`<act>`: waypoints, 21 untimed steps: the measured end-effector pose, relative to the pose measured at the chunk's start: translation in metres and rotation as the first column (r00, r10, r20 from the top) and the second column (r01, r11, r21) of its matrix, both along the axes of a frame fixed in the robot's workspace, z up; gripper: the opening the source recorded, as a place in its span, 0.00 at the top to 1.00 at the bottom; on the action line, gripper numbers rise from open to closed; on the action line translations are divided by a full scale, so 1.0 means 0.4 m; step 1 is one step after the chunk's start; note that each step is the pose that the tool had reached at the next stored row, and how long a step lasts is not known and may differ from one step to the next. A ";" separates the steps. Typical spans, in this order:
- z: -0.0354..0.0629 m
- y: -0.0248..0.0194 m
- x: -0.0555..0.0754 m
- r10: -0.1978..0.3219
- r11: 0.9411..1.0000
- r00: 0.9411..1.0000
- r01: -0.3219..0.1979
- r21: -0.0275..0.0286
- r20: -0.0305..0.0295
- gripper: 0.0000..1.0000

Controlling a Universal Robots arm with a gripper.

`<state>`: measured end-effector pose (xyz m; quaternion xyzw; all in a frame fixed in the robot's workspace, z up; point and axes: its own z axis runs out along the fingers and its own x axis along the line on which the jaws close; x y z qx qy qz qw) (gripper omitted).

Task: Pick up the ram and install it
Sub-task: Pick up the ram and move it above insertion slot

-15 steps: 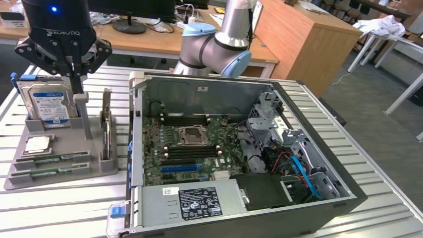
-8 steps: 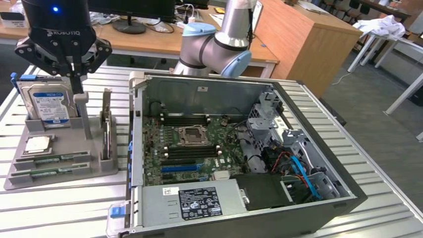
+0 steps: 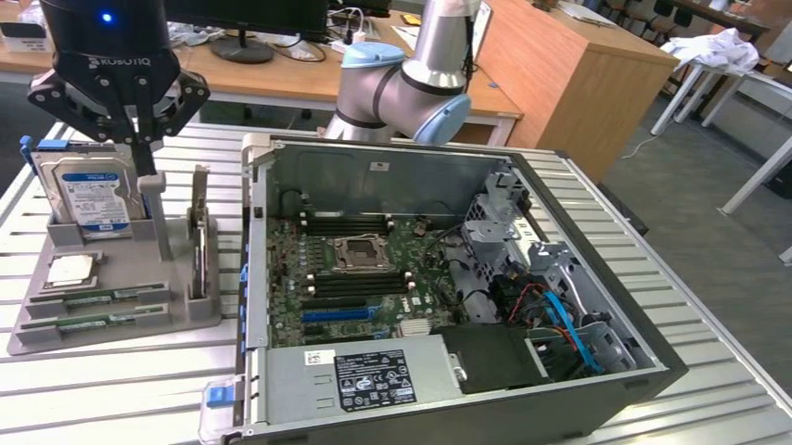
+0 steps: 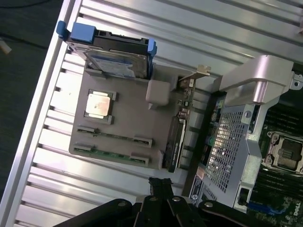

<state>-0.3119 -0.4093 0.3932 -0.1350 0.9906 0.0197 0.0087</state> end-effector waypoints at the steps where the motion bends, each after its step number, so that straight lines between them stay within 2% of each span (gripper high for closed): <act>1: 0.000 0.000 0.000 0.006 1.000 1.000 -0.006 0.000 0.000 0.90; 11: 0.000 -0.001 0.000 0.067 0.998 0.998 -0.067 0.000 0.000 0.90; 21: 0.000 -0.001 0.000 0.125 0.992 0.992 -0.125 -0.001 0.000 0.90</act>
